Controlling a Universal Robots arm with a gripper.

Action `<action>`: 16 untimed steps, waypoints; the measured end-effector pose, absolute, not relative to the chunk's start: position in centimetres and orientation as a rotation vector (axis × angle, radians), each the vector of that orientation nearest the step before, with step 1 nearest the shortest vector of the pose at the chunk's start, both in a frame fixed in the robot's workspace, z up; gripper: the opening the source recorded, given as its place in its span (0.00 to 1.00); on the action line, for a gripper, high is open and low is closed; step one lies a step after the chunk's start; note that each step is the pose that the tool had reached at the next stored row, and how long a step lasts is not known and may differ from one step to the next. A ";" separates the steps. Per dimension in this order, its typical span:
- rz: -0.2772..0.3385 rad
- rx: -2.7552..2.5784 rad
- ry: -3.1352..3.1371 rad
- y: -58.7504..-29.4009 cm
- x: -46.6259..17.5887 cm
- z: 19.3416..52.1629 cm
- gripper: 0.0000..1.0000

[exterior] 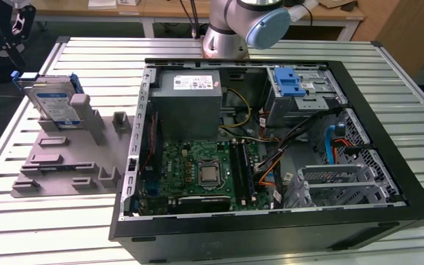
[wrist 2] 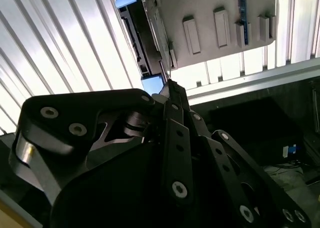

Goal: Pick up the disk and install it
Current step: 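Pick up the disk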

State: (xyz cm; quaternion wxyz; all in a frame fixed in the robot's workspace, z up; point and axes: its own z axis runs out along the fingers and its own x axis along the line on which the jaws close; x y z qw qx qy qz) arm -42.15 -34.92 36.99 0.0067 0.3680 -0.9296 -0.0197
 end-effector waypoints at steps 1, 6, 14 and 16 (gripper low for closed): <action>-0.062 1.159 -2.905 -34.9 -42.1 37.0 0.11; -0.062 1.219 -2.880 -34.9 -42.1 37.0 0.11; -0.061 1.385 -2.805 -34.9 -42.1 36.9 0.11; -0.061 1.434 -2.781 -34.9 -42.1 36.8 0.11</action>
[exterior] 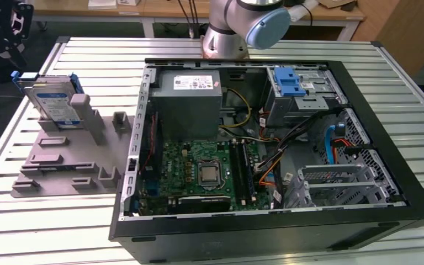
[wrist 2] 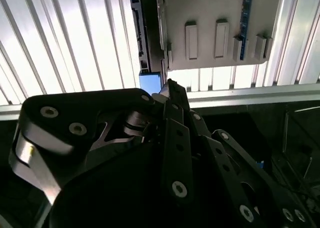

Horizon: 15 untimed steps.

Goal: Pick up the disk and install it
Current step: 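Pick up the disk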

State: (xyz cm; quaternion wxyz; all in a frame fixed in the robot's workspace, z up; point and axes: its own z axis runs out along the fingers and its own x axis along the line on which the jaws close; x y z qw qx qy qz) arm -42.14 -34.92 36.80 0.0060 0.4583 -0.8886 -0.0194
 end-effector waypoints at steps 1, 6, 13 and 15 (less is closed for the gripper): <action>-0.061 1.458 -2.768 -34.9 -42.1 36.8 0.11; -0.060 1.580 -2.699 -34.9 -42.1 36.7 0.11; -0.058 1.719 -2.611 -34.9 -42.1 36.6 0.11; -0.057 1.735 -2.601 -34.9 -42.1 36.6 0.11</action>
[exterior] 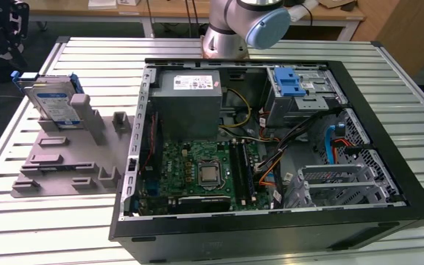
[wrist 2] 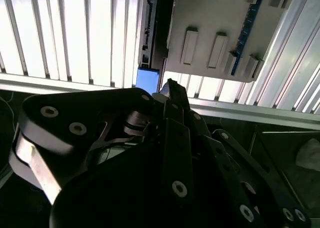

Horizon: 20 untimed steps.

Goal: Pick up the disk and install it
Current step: 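Pick up the disk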

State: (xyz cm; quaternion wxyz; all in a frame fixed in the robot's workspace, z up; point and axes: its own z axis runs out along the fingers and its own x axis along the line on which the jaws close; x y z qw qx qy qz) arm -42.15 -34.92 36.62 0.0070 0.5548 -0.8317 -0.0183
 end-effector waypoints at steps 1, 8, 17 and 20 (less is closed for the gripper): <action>-0.056 1.737 -2.603 -34.9 -42.2 36.6 0.11; -0.057 1.740 -2.605 -34.9 -42.2 36.6 0.11; -0.050 1.851 -2.533 -34.9 -42.2 36.5 0.12; -0.044 1.874 -2.522 -34.9 -42.2 36.5 0.24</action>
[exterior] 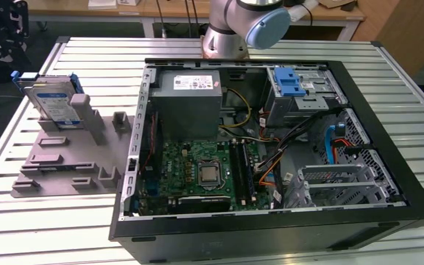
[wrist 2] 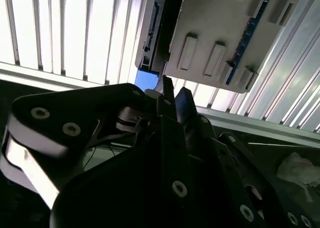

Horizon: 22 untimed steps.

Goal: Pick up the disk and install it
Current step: 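Pick up the disk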

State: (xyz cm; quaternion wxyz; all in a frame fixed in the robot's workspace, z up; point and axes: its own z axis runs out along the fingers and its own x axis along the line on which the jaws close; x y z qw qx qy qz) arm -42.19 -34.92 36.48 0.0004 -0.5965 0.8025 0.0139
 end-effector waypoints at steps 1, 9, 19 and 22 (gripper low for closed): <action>0.041 -1.873 2.519 -34.9 -42.2 36.5 0.25; 0.021 -1.934 2.450 -34.9 -42.2 36.1 0.38; 0.017 -2.102 2.314 -35.0 -42.2 35.5 0.45; 0.017 -2.102 2.314 -34.9 -42.3 35.5 0.45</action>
